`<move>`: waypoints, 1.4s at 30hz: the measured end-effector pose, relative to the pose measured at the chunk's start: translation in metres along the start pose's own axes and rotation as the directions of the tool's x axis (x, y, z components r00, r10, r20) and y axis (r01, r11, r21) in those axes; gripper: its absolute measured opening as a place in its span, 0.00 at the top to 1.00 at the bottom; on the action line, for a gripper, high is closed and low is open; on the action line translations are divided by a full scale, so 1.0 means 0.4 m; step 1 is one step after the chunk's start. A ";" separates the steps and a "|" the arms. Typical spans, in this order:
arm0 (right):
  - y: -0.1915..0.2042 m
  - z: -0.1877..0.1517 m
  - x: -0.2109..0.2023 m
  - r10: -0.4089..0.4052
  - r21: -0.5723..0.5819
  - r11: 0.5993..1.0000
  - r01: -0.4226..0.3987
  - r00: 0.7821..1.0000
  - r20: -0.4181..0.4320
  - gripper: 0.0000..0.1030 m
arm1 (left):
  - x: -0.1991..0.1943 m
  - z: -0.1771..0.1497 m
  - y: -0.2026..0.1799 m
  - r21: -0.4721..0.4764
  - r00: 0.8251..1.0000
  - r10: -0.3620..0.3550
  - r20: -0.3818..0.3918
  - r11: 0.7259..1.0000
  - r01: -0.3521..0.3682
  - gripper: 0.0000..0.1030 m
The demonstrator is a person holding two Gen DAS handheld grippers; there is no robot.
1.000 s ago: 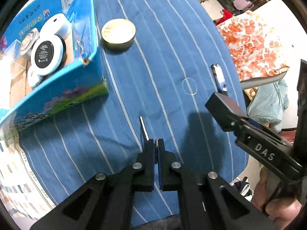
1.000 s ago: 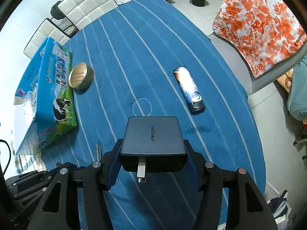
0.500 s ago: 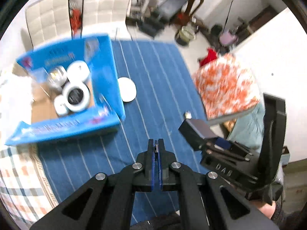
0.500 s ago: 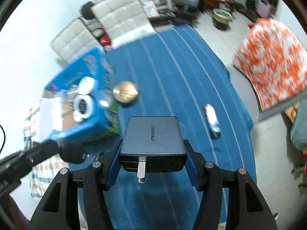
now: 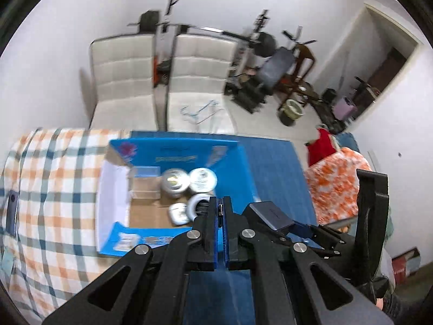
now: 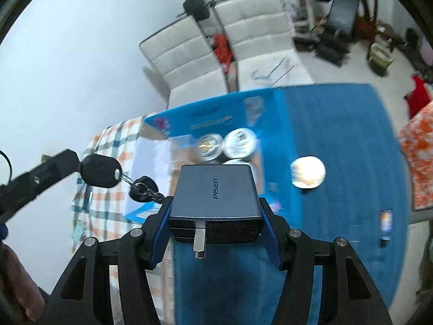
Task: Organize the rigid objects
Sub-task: 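Carry the keys into the blue box with the left gripper while the right places the charger, then open both grippers and lift them out of the blue box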
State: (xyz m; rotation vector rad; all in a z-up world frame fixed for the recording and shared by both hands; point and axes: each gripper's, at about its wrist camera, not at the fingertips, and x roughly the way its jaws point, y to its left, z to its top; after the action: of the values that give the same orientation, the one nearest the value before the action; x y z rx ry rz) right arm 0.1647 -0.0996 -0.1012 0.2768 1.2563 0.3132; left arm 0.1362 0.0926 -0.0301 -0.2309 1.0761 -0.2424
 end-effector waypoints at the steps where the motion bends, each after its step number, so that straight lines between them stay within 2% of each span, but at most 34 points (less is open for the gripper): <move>1: 0.015 0.011 0.046 0.014 0.005 1.000 -0.014 1.000 -0.020 0.40 | 0.023 0.004 0.037 -0.022 1.000 0.009 -0.014 1.000 -0.009 0.99; 5: 0.051 0.033 0.242 0.016 -0.006 1.000 -0.017 0.993 -0.119 0.40 | 0.155 -0.003 0.201 -0.125 0.993 0.036 -0.117 0.991 -0.050 0.99; 10: 0.063 0.025 0.438 -0.001 -0.005 1.000 0.000 0.972 -0.236 0.40 | 0.334 -0.044 0.357 -0.203 0.964 0.070 -0.256 0.971 -0.124 0.99; 16: 0.080 0.013 0.570 0.000 -0.010 1.000 -0.004 0.952 -0.305 0.40 | 0.439 -0.068 0.404 -0.165 0.940 0.110 -0.324 0.972 -0.170 0.99; 18: 0.084 0.010 0.607 -0.039 -0.024 0.999 0.033 0.946 -0.323 0.40 | 0.460 -0.071 0.414 -0.147 0.933 0.119 -0.340 0.973 -0.177 0.99; 24: 0.103 0.012 0.640 -0.093 -0.065 0.995 0.077 0.945 -0.315 0.39 | 0.477 -0.063 0.425 -0.122 0.917 0.146 -0.372 0.971 -0.204 0.97; 26: 0.112 0.011 0.638 -0.109 -0.086 0.993 0.086 0.945 -0.310 0.36 | 0.477 -0.062 0.426 -0.118 0.912 0.152 -0.382 0.970 -0.211 0.96; 28: 0.130 0.006 0.630 -0.131 -0.113 0.988 0.102 0.947 -0.293 0.28 | 0.470 -0.059 0.422 -0.104 0.909 0.171 -0.380 0.969 -0.225 0.84; 30: 0.141 0.004 0.612 -0.159 -0.133 0.983 0.127 0.949 -0.274 0.22 | 0.457 -0.051 0.412 -0.087 0.909 0.194 -0.369 0.967 -0.241 0.60; 32: 0.144 0.004 0.599 -0.186 -0.128 0.979 0.156 0.945 -0.268 0.15 | 0.446 -0.049 0.409 -0.097 0.918 0.169 -0.359 0.971 -0.217 0.52; 34: 0.138 0.002 0.571 -0.231 -0.122 0.971 0.205 0.937 -0.262 0.14 | 0.437 -0.051 0.402 -0.084 0.908 0.197 -0.369 0.966 -0.244 0.52; 35: 0.133 -0.003 0.560 -0.247 -0.121 0.967 0.222 0.933 -0.261 0.13 | 0.431 -0.052 0.397 -0.075 0.907 0.208 -0.365 0.965 -0.252 0.49; 37: 0.120 -0.013 0.540 -0.276 -0.119 0.960 0.253 0.927 -0.256 0.11 | 0.421 -0.052 0.380 -0.070 0.911 0.195 -0.362 0.969 -0.236 0.29; 38: 0.111 -0.016 0.524 -0.279 -0.110 0.960 0.259 0.928 -0.248 0.11 | 0.419 -0.052 0.368 -0.060 0.910 0.197 -0.365 0.970 -0.234 0.06; 39: 0.104 -0.019 0.508 -0.295 -0.112 0.955 0.275 0.925 -0.241 0.10 | 0.416 -0.054 0.358 -0.053 0.910 0.200 -0.363 0.971 -0.234 0.00; 42: 0.099 -0.027 0.451 -0.330 -0.130 0.942 0.310 0.924 -0.193 0.09 | 0.390 -0.060 0.320 -0.014 0.910 0.247 -0.332 0.964 -0.267 0.00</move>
State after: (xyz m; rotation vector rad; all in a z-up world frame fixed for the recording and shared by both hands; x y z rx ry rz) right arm 0.2015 0.0057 -0.2488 -0.0508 1.4682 0.1221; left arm 0.1962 0.1649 -0.2102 -0.1000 1.4328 -0.0086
